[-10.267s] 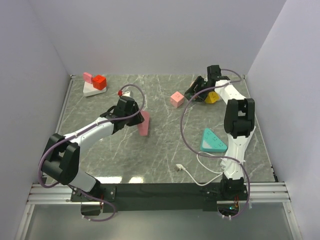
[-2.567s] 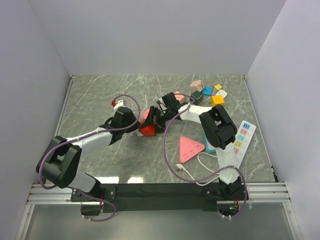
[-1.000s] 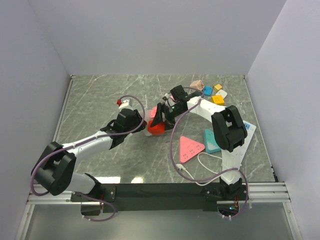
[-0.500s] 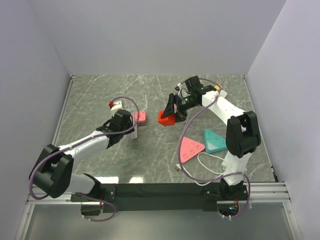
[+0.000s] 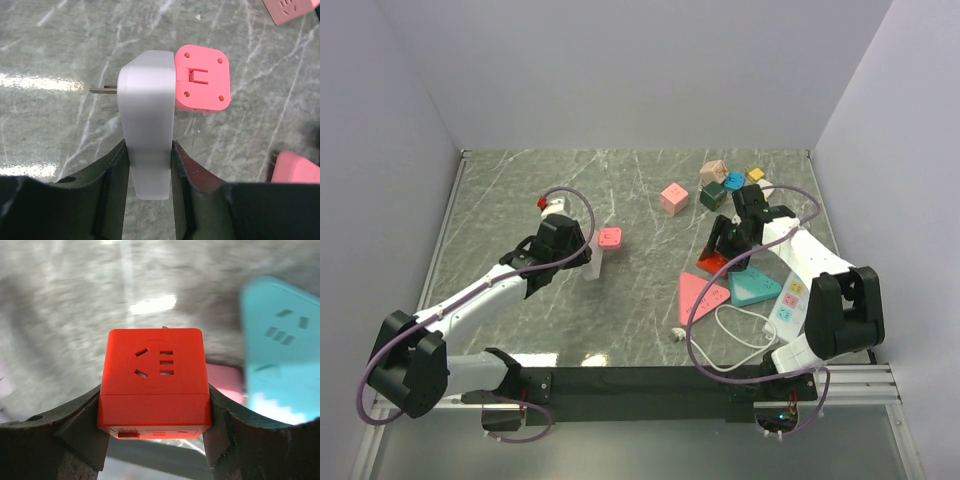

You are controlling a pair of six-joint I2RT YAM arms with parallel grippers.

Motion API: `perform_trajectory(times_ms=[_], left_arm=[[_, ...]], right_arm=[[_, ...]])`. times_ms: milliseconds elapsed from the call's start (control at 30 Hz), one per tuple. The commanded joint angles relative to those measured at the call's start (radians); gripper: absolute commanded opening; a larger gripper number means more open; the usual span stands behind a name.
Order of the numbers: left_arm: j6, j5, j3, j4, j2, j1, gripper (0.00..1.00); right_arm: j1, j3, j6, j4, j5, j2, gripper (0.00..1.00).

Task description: Pull the plug off the socket

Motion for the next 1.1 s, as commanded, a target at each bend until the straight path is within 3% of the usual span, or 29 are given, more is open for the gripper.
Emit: perform_trajectory(times_ms=[0,233,267,367,400,467,500,667,800,1067], left_arm=[[0.047,0.074,0.030,0.024,-0.042,0.001,0.00],[0.070,0.169,0.021,0.024,-0.051,0.001,0.01],[0.073,0.175,0.021,0.022,-0.051,0.001,0.01],[0.081,0.195,0.010,0.027,-0.060,0.001,0.00],[0.081,0.196,0.001,0.027,-0.062,0.001,0.01],[0.087,0.203,-0.008,0.036,-0.068,0.001,0.01],[0.090,0.203,-0.015,0.036,-0.069,0.001,0.01],[0.087,0.218,-0.035,0.067,-0.057,0.001,0.01],[0.034,0.262,-0.083,0.145,-0.046,0.001,0.00],[-0.221,0.423,-0.228,0.478,0.013,0.004,0.01]], right_arm=[[0.001,-0.030,0.033,0.037,0.142,-0.027,0.00],[-0.005,-0.030,0.047,0.066,0.177,0.050,0.01],[-0.003,-0.042,0.047,0.071,0.162,0.051,0.06],[-0.003,-0.052,0.055,0.081,0.137,0.032,0.42],[-0.003,-0.049,0.055,0.071,0.118,0.024,0.64],[-0.006,-0.026,0.062,0.062,0.100,-0.022,0.87],[-0.006,-0.013,0.065,0.049,0.087,-0.040,0.93],[-0.003,0.129,0.090,-0.007,0.099,-0.090,0.95],[0.042,0.140,0.134,0.133,-0.042,-0.085,0.96],[0.221,0.312,0.136,0.123,-0.073,0.140,0.96]])
